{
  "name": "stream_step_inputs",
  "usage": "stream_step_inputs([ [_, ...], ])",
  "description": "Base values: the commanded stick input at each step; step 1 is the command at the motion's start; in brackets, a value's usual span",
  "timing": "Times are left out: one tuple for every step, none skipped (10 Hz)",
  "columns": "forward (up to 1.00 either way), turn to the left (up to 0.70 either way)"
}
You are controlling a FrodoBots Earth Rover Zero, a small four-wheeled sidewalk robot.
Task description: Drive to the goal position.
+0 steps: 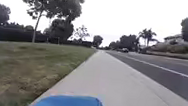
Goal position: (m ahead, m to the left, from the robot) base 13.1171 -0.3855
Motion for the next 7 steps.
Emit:
stream_step_inputs([
  [1.00, 0.00],
  [1.00, 0.00],
  [1.00, 0.00],
  [1.00, 0.00],
  [1.00, 0.00],
  [1.00, 0.00],
  [1.00, 0.00],
])
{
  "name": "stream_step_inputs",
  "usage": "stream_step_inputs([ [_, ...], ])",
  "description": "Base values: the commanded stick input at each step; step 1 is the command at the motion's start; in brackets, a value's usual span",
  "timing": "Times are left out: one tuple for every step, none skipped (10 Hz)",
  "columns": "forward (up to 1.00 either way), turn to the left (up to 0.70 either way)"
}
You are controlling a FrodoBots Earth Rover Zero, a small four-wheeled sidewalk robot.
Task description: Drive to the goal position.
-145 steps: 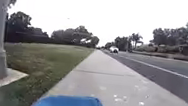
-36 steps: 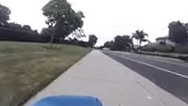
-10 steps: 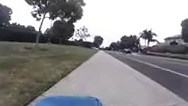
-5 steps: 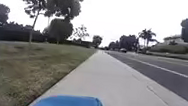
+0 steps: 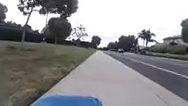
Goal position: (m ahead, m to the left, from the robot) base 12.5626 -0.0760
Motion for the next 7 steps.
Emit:
stream_step_inputs([
  [1.00, 0.00],
  [1.00, 0.00],
  [1.00, 0.00],
  [1.00, 0.00],
  [1.00, 0.00],
  [1.00, 0.00],
  [1.00, 0.00],
])
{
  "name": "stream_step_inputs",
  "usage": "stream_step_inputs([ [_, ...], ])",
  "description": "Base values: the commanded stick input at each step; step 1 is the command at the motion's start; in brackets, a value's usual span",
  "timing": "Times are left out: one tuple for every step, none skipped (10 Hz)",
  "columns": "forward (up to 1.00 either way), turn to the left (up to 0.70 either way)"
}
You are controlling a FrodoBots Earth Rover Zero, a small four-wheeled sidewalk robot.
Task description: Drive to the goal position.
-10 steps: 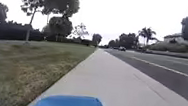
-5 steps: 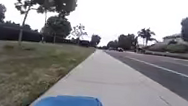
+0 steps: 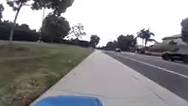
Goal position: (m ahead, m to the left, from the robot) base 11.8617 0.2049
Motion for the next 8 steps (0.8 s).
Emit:
stream_step_inputs([
  [1.00, 0.00],
  [1.00, 0.00],
  [1.00, 0.00],
  [1.00, 0.00],
  [1.00, 0.00],
  [1.00, 0.00],
  [1.00, 0.00],
  [1.00, 0.00],
])
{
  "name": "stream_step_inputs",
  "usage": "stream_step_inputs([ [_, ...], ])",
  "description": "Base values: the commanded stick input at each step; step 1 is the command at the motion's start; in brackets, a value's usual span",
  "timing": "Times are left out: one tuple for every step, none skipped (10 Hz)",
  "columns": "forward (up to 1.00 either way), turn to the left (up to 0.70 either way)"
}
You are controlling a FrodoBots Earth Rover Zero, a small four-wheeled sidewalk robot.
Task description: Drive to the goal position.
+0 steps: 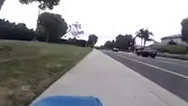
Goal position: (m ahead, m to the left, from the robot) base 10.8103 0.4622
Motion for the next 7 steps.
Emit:
stream_step_inputs([
  [1.00, 0.00],
  [1.00, 0.00],
  [1.00, 0.00],
  [1.00, 0.00],
  [1.00, 0.00],
  [1.00, 0.00],
  [1.00, 0.00],
])
